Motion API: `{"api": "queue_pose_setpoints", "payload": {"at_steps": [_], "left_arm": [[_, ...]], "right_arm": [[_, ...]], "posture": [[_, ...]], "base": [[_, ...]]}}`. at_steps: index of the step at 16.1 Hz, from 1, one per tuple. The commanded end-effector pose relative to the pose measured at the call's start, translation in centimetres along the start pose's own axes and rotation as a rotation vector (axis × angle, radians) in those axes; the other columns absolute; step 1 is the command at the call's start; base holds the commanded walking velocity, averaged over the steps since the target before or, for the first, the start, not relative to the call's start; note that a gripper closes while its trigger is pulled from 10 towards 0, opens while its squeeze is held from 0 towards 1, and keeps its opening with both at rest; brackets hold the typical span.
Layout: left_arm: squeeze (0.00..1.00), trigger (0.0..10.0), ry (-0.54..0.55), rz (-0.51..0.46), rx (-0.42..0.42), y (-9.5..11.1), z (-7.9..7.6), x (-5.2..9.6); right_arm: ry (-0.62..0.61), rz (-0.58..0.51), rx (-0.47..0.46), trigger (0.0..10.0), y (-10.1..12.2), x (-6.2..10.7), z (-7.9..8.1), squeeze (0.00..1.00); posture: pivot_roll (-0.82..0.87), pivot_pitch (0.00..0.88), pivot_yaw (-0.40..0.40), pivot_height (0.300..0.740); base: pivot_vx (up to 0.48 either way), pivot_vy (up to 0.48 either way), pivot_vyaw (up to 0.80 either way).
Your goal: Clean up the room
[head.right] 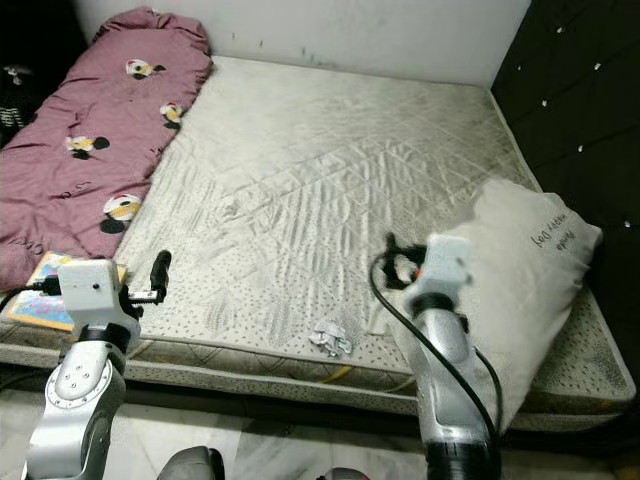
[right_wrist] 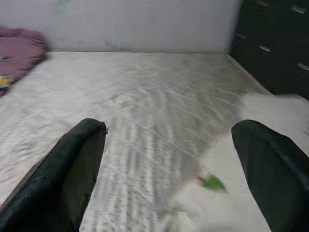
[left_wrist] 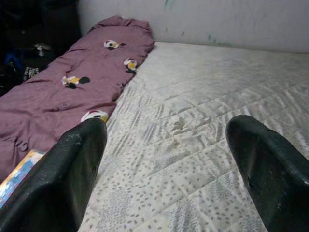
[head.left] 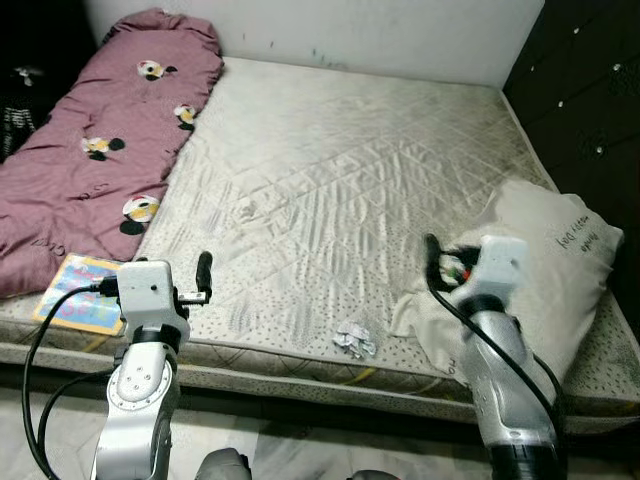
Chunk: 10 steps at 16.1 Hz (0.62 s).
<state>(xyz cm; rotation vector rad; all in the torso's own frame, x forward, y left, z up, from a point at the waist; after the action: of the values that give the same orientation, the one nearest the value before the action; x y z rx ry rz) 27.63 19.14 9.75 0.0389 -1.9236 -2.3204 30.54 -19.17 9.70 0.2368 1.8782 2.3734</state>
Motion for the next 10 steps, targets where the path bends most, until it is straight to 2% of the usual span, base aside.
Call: {"api": "queue_pose_setpoints", "payload": {"at_steps": [1,2,4,5,6,7,8,9,10], "left_arm": [[0.0,10.0,-0.017,0.013,-0.002,-0.2,-0.1,0.2],[0.0,10.0,-0.024,0.016,-0.007,-0.4,-0.2,0.0],[0.0,10.0,-0.034,0.026,-0.034,-1.2,-0.5,-0.8],[0.0,10.0,-0.043,-0.004,-0.016,0.0,-0.7,-2.0],[0.0,10.0,-0.078,-0.032,-0.021,0.8,-1.3,-2.6],[0.0,10.0,-0.094,-0.044,-0.024,1.2,-1.6,-3.0],[0.0,10.0,-0.104,-0.046,-0.036,1.0,-2.1,-3.4],[0.0,10.0,-0.089,-0.042,-0.024,0.9,-1.8,-3.6],[0.0,10.0,-0.094,-0.053,-0.032,1.2,-1.6,-3.2]], "right_arm": [[-0.085,0.025,-0.029,10.0,-0.7,1.0,-1.2,0.0],[-0.081,0.044,-0.027,10.0,-1.6,1.6,-0.9,0.0],[-0.092,0.062,-0.056,10.0,-2.5,0.6,-0.5,0.0],[-0.077,0.063,-0.097,10.0,-2.5,-1.6,1.3,0.0],[-0.032,0.026,-0.074,10.0,-1.7,-2.9,3.1,0.0],[-0.017,0.006,-0.07,10.0,-1.1,-3.4,3.9,0.0],[-0.012,0.005,-0.052,10.0,-1.2,-3.5,3.7,0.0],[-0.035,0.018,-0.065,10.0,-1.4,-2.8,2.6,0.0],[-0.007,-0.013,-0.033,10.0,-0.6,-2.0,2.2,0.0]], "posture": [[0.0,0.042,-0.07,0.74],[0.0,0.037,-0.062,0.74],[-0.04,0.019,-0.044,0.74],[-0.06,0.004,-0.033,0.74],[-0.06,0.0,-0.025,0.74],[-0.05,0.0,-0.027,0.74],[-0.04,0.001,-0.037,0.74],[-0.05,0.0,-0.042,0.74],[-0.04,0.001,-0.035,0.74]], "base": [[0.0,0.0,0.0],[0.0,0.0,0.0],[0.0,0.0,0.0],[0.0,0.0,0.0],[0.0,0.0,0.0],[0.0,0.0,0.0],[0.0,0.0,0.0],[0.0,0.0,0.0],[0.0,0.0,0.0]]}}
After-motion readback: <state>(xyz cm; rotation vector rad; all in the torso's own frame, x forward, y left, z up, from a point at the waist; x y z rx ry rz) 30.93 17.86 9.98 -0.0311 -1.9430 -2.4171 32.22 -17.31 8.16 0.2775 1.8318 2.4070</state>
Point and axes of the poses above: a point about 5 cm out from each wrist's last joint towards the gripper, its own x axis pointing back from the gripper into the wrist, its own y axis along the axis of the wrist's last joint, z = x × y, the point moved 4 cm from there along -x, pointing out of the wrist towards the gripper, and after that the axes turned 8 degrees about -x, right-handed, at the moved point
